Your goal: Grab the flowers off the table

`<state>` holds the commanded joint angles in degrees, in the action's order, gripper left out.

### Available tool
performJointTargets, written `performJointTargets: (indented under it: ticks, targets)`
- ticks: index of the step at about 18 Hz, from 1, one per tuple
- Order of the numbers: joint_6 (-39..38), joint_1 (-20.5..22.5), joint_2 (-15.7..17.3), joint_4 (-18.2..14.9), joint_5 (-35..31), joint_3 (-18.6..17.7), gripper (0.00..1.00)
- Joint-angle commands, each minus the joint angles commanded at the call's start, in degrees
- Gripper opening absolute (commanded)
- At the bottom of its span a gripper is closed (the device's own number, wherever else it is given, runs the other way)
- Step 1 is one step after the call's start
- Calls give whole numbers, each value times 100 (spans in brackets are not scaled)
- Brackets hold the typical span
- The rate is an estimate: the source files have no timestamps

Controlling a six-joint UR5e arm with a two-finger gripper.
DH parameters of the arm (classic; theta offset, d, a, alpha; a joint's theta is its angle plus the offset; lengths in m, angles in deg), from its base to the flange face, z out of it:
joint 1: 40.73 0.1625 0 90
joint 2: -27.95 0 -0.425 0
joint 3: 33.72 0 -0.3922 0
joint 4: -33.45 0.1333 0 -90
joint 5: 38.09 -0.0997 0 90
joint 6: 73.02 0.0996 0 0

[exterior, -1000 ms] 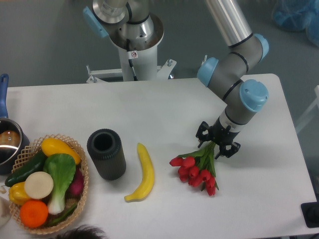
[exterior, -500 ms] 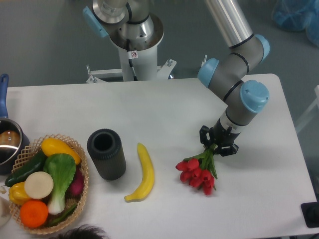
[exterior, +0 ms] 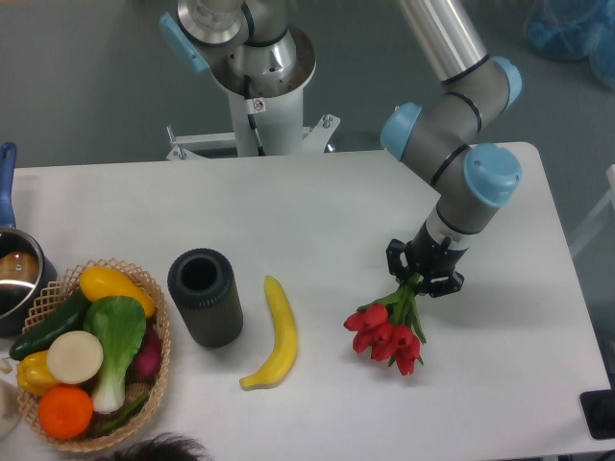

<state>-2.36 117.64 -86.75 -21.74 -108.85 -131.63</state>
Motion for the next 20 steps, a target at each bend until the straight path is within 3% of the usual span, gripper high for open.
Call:
performJointTargets:
  ticks: [4,9,15,20]
  targets:
    - [-315,202,273,0,377,307,21]
    - [-510,492,309,9,1327,676,21]
    - [-589,905,431,9,2136,756,21]
    - [-580,1020,432,9,2251,756,21]
